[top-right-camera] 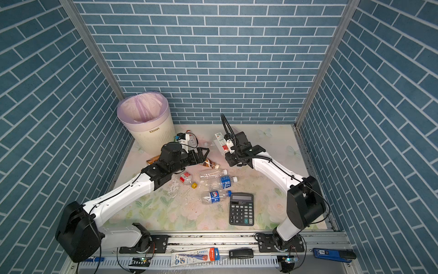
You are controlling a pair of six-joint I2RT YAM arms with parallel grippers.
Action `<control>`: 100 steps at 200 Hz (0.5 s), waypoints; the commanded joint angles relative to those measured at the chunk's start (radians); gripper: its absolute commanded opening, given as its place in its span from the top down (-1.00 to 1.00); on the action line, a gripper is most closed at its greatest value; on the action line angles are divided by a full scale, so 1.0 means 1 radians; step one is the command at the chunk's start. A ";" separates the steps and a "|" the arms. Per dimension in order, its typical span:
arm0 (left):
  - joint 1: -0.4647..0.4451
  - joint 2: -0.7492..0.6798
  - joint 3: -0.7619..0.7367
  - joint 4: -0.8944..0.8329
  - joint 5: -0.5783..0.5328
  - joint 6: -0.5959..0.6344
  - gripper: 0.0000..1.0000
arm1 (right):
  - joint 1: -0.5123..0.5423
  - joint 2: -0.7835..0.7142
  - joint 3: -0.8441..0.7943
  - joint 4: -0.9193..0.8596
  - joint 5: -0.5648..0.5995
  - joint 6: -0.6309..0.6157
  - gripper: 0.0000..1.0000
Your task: Throw the plastic bottles in the bin
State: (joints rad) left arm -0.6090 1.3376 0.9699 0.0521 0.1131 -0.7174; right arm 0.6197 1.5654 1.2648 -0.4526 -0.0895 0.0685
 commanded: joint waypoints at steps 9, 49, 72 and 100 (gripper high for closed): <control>-0.003 0.084 0.100 0.076 0.030 -0.090 -0.99 | 0.024 -0.058 -0.010 0.055 -0.073 0.045 0.23; 0.001 0.163 0.217 0.071 0.018 -0.114 -0.99 | 0.038 -0.089 -0.008 0.106 -0.113 0.075 0.24; 0.009 0.184 0.243 0.063 -0.007 -0.130 -0.99 | 0.047 -0.106 -0.014 0.140 -0.138 0.093 0.24; 0.021 0.212 0.252 0.081 -0.014 -0.151 -0.99 | 0.056 -0.111 -0.011 0.159 -0.159 0.105 0.25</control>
State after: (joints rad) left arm -0.6003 1.5192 1.1965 0.1127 0.1162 -0.8425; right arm 0.6632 1.4910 1.2648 -0.3462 -0.2062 0.1421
